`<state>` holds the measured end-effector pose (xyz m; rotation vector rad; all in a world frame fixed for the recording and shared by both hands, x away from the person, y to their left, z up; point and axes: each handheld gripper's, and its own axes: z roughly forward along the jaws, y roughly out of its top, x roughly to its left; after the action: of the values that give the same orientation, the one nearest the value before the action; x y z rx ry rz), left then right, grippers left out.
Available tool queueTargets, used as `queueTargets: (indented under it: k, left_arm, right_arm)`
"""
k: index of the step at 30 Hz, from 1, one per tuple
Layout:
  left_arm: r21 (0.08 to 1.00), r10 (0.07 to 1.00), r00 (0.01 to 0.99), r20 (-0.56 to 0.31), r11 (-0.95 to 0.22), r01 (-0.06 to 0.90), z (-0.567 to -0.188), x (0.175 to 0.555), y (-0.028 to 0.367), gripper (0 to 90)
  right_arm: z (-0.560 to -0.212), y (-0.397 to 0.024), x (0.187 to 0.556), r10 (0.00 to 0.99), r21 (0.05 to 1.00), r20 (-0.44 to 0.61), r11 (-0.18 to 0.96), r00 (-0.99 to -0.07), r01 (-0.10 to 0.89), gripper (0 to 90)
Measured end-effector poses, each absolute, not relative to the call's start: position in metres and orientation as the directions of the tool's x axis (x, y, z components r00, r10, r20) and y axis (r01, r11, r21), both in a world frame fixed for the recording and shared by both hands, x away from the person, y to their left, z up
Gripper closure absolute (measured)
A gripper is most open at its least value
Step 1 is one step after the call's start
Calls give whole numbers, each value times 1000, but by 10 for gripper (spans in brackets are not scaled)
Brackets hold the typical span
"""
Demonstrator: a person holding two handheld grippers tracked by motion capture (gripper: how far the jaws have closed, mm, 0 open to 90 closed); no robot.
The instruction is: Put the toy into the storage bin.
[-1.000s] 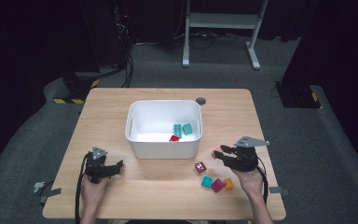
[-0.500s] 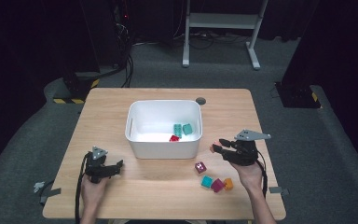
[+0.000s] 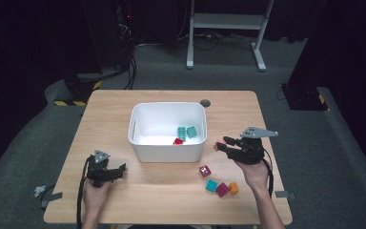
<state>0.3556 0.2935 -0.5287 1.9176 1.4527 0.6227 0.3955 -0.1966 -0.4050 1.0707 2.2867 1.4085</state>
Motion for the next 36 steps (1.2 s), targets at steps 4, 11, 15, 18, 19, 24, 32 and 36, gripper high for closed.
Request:
queueTargets:
  k: [4,11,15,18,19,24,32,36]
  left_arm:
    - [734,961,275,-10,-180,655,-529,356,293,148]
    - [734,961,275,-10,-180,655,-529,356,293,147]
    - [733,961,276,-10,-181,656,-529,356,293,148]
    - [733,961,276,-10,-180,656,-529,356,293,148]
    - [733,961,275,-10,-180,656,-529,355,293,147]
    - [733,961,276,-9,-181,656,-529,355,293,148]
    - [733,961,276,-10,-181,656,-529,355,293,147]
    - [733,961,275,-10,-180,656,-529,355,293,147]
  right_arm:
    - [-401,-197,396,694,855,159,259,-702,450,590]
    - [-391,-197,399,696,854,162,257,-700,453,590]
    - [-387,-195,400,693,862,168,243,-701,446,590]
    - [-384,-192,401,682,865,180,233,-709,443,590]
    - [-383,-191,402,678,867,177,236,-713,440,590]
    - [-376,-187,403,667,869,174,243,-725,432,590]
    - [-371,-181,408,655,866,183,246,-733,435,590]
    - [-365,-176,411,648,871,177,247,-741,424,590]
